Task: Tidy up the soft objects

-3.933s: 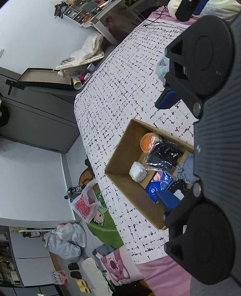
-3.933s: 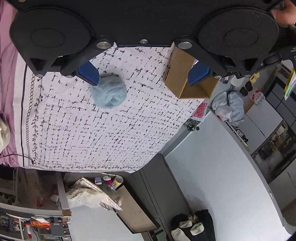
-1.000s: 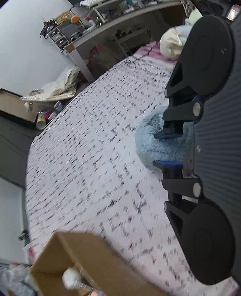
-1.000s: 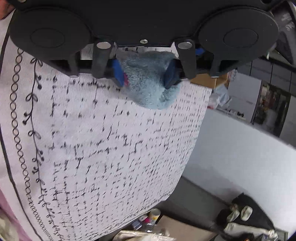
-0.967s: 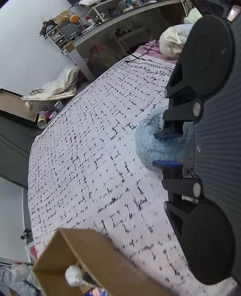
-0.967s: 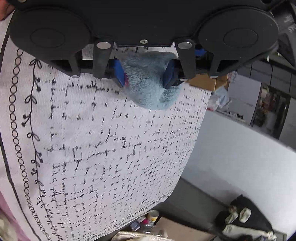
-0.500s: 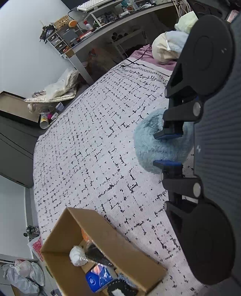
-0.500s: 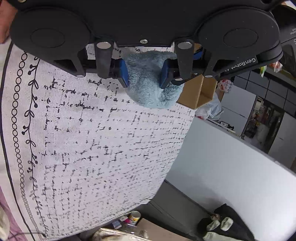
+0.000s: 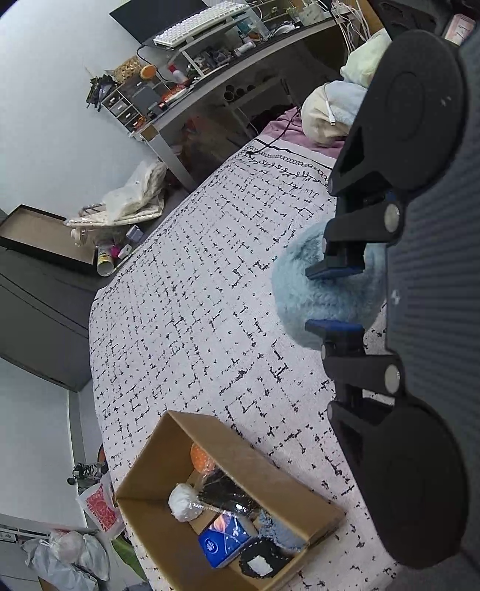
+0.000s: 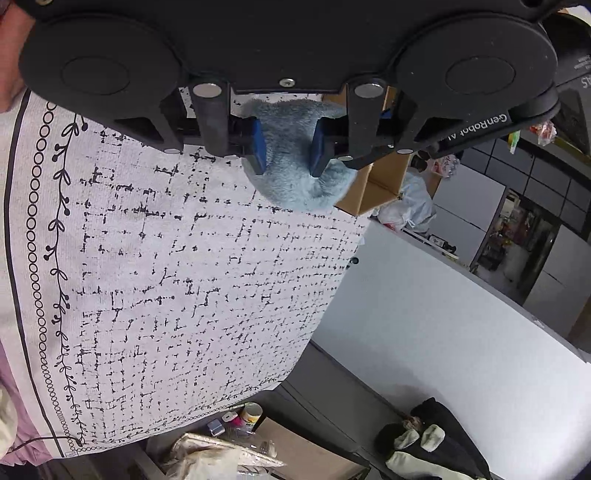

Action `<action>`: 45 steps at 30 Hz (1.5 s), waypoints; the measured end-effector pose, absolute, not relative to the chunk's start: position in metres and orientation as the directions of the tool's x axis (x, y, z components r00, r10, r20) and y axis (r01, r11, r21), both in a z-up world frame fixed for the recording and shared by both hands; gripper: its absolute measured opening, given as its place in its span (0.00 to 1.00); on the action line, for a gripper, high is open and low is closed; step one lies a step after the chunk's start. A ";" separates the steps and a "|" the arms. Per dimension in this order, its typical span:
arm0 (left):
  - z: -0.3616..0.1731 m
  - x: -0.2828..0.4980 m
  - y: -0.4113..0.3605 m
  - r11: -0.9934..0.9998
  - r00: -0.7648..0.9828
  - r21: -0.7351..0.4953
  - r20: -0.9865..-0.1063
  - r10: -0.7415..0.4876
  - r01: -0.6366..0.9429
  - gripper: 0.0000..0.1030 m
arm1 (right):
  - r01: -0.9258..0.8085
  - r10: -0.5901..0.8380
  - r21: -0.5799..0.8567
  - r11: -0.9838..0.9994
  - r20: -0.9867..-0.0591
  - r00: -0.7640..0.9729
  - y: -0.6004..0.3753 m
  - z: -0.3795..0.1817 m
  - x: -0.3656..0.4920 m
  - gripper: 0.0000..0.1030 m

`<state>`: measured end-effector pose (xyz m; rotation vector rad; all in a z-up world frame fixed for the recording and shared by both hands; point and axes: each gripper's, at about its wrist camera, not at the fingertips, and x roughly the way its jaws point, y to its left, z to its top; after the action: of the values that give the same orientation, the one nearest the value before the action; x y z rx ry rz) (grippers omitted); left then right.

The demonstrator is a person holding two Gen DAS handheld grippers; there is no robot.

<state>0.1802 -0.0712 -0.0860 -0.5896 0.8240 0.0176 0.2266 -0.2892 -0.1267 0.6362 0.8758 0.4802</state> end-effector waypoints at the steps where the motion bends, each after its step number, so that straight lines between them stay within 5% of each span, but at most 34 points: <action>1: -0.085 0.179 -0.069 0.838 0.691 -0.492 -0.692 -0.211 -0.237 0.21 | -0.135 0.621 0.679 0.722 -0.549 0.559 -0.288 -0.124 0.226 0.13; 2: -0.084 0.178 -0.066 0.834 0.694 -0.499 -0.687 -0.216 -0.234 0.17 | -0.143 0.628 0.681 0.718 -0.545 0.556 -0.287 -0.123 0.225 0.06; 14: -0.088 0.173 -0.041 0.822 0.675 -0.507 -0.704 -0.220 -0.260 0.14 | -0.108 0.608 0.677 0.728 -0.565 0.557 -0.275 -0.126 0.220 0.10; 20: -0.105 0.171 -0.018 0.816 0.618 -0.457 -0.769 -0.163 -0.354 0.26 | -0.060 0.612 0.695 0.717 -0.586 0.531 -0.271 -0.143 0.221 0.41; 29: -0.123 0.169 -0.002 0.811 0.570 -0.438 -0.806 -0.162 -0.388 0.40 | -0.048 0.644 0.697 0.716 -0.632 0.431 -0.242 -0.167 0.221 0.54; 37: -0.150 0.170 0.001 0.793 0.514 -0.443 -0.835 -0.195 -0.419 0.45 | 0.069 0.653 0.703 0.707 -0.688 0.316 -0.230 -0.200 0.216 0.54; 39: -0.157 0.171 0.000 0.789 0.503 -0.451 -0.838 -0.212 -0.418 0.45 | 0.083 0.663 0.709 0.700 -0.689 0.292 -0.224 -0.208 0.215 0.37; 45: -0.165 0.172 0.002 0.752 0.491 -0.501 -0.828 -0.271 -0.429 0.39 | 0.050 0.673 0.723 0.689 -0.664 0.326 -0.216 -0.202 0.214 0.23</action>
<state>0.1719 0.0022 -0.1647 -0.7506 1.0804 0.1078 0.2144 -0.2164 -0.2017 0.7320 1.1865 0.4592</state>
